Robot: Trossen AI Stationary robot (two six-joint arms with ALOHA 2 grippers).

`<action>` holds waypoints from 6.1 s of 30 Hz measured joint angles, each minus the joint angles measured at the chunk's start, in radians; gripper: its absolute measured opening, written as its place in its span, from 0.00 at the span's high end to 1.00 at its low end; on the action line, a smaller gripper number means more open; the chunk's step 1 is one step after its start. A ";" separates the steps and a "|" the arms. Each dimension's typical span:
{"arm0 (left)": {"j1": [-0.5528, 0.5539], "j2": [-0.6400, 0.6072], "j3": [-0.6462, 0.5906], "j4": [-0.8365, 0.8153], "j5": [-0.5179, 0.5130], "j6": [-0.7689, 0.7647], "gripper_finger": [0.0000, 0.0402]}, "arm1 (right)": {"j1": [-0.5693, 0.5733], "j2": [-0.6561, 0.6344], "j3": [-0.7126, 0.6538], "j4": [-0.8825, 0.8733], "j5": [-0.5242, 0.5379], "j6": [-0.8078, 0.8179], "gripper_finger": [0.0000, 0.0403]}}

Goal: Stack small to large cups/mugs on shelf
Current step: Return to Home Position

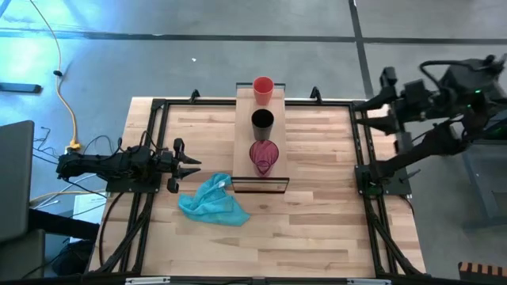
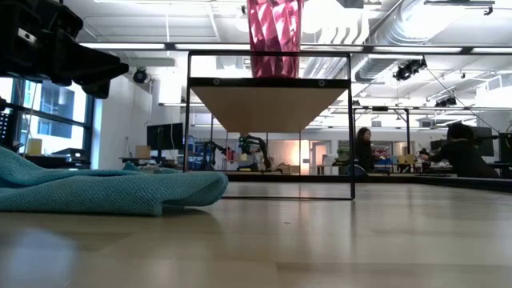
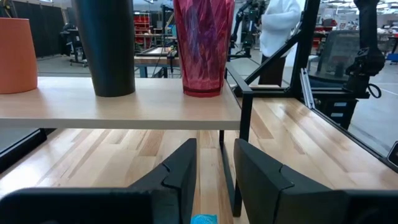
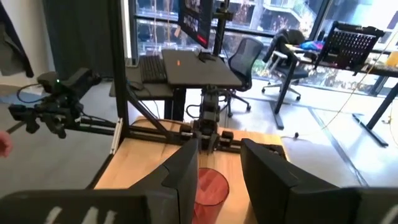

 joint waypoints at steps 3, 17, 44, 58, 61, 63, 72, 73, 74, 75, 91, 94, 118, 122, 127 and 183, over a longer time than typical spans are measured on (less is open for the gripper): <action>0.000 0.000 0.000 0.000 0.000 0.000 0.76 | 0.000 -0.033 0.000 -0.037 0.000 -0.001 0.72; 0.000 0.000 0.000 0.000 0.000 0.000 0.76 | 0.000 -0.202 0.002 -0.112 0.019 -0.033 0.72; 0.000 0.000 0.000 0.000 0.000 0.000 0.76 | 0.000 -0.965 -1.171 1.001 0.039 -0.315 0.72; 0.000 0.000 0.000 0.000 0.000 0.000 0.76 | 0.000 -1.195 -1.379 1.059 0.217 -0.275 0.72; 0.000 0.000 0.000 0.000 0.000 0.000 0.76 | 0.000 -1.193 -1.369 1.057 0.318 -0.333 0.72; 0.000 0.000 0.000 0.000 0.000 0.000 0.76 | 0.001 -1.195 -1.356 1.083 0.363 -0.370 0.72; 0.000 0.000 0.000 0.000 0.000 0.000 0.76 | 0.002 -1.195 -1.246 1.012 0.420 -0.457 0.77; 0.000 0.000 0.000 0.000 0.000 0.000 0.76 | 0.002 -1.195 -1.234 0.987 0.432 -0.456 0.78; 0.000 0.000 0.000 0.000 0.000 0.000 0.76 | 0.002 -1.195 -1.221 0.958 0.446 -0.453 0.78; 0.000 0.000 0.000 0.000 0.000 0.000 0.76 | 0.002 -1.195 -1.211 0.925 0.458 -0.447 0.78; 0.000 0.000 0.000 0.000 0.000 0.000 0.76 | 0.044 -1.196 -1.575 1.196 0.227 -0.334 0.79; 0.000 0.000 0.000 0.000 0.000 0.000 0.76 | 0.044 -1.196 -1.715 1.442 0.226 -0.356 0.79; 0.000 0.000 0.000 0.000 0.000 0.000 0.76 | 0.044 -1.195 -2.075 1.952 -0.046 -0.012 0.79; 0.000 0.000 0.000 0.000 0.000 0.000 0.76 | 0.044 -1.195 -2.123 2.005 -0.047 0.021 0.79; 0.000 0.000 0.000 0.000 0.000 0.000 0.76 | 0.044 -1.194 -2.167 2.069 -0.046 0.034 0.79; 0.000 0.000 0.000 0.000 0.000 0.000 0.76 | -0.208 -1.195 -2.168 1.382 -0.220 0.475 0.79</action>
